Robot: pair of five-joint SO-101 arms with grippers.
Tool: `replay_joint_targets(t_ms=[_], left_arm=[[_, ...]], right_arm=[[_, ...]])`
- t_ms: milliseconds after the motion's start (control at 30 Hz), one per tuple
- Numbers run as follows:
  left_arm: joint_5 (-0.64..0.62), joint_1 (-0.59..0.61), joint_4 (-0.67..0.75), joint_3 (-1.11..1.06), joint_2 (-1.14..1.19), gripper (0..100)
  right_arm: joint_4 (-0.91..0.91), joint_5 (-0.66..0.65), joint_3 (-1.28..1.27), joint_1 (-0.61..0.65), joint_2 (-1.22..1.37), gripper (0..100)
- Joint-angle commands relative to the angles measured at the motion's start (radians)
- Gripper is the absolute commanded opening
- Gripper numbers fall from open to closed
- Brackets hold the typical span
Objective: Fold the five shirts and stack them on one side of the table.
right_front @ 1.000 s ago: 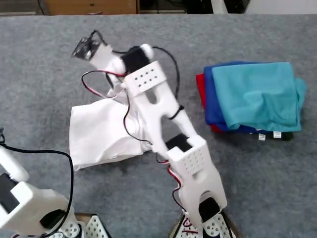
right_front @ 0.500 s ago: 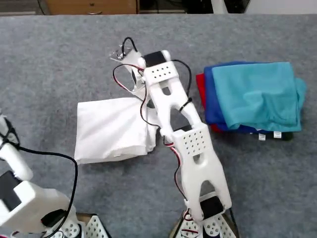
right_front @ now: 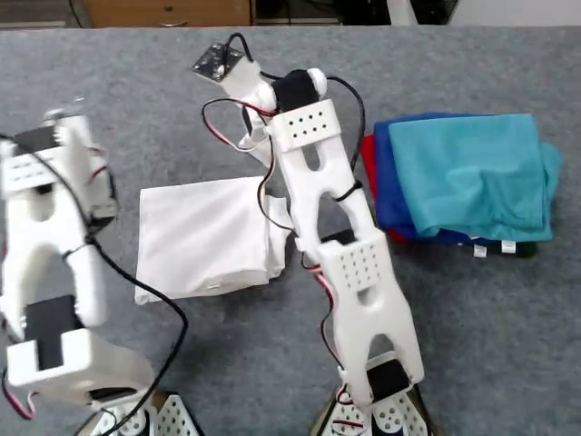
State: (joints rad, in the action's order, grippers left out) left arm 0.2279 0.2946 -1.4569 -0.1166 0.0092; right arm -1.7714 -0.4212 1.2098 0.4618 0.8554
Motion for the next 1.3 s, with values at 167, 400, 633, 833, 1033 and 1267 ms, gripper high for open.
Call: replay_joint_targets(t_ms=[167, 400, 633, 833, 1033, 1267], left_arm=[[-0.018, -0.118, 0.121, -0.043, 0.074, 2], [-0.018, -0.118, 0.118, -0.028, 0.263, 2], [-0.097, -0.117, 0.028, 0.106, 0.378, 2], [-0.101, -0.117, -0.026, 0.193, 0.444, 2], [-0.101, -0.124, -0.034, 0.201, 0.470, 2], [-0.100, -0.124, -0.034, 0.201, 0.469, 2]], right_arm=[[0.018, 0.002, -0.622, 0.122, -0.472, 0.2], [0.230, 0.009, -1.113, 0.170, -0.671, 0.2], [0.463, 0.009, -1.478, 0.194, -0.751, 0.2], [0.615, 0.009, -1.667, 0.122, -0.751, 0.2], [0.597, 0.009, -1.684, 0.070, -0.759, 0.2], [0.434, 0.009, -1.508, 0.073, -0.760, 0.2]])
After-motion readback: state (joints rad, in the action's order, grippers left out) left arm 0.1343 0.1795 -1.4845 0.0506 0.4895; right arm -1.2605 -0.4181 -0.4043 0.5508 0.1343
